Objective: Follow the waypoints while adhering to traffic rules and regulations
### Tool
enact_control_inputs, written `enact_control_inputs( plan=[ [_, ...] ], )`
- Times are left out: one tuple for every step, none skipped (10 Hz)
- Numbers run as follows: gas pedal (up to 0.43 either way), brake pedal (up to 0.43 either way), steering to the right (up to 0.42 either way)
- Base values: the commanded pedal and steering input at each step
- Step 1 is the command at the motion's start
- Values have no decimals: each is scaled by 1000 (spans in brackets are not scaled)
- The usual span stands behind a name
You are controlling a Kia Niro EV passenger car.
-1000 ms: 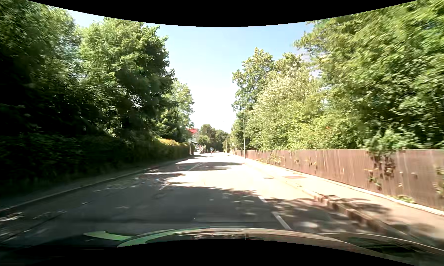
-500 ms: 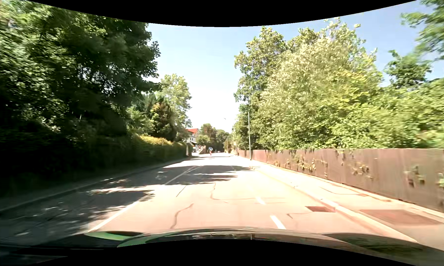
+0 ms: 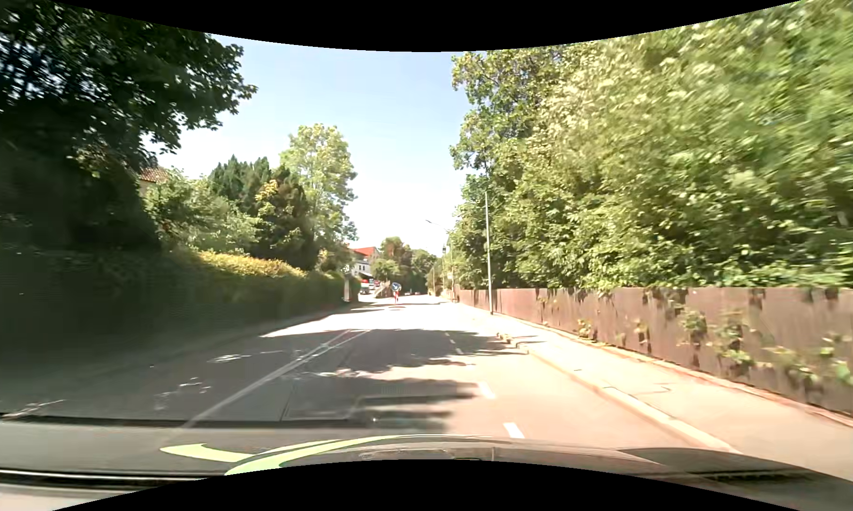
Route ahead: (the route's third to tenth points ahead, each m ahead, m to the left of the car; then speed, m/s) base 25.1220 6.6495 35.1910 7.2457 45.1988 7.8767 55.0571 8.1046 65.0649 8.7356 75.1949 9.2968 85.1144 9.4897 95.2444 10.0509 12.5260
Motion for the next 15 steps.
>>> enact_control_inputs(
  plan=[
    [220,0,4],
    [220,0,4],
    [220,0,3],
    [220,0,1],
    [220,0,0],
    [220,0,0],
    [220,0,-1],
    [220,0,-4],
    [220,0,-6],
    [220,0,-6],
    [220,0,-6],
    [220,0,-9],
    [220,0,-10],
    [220,0,-10],
    [220,0,-11]
  ],
)
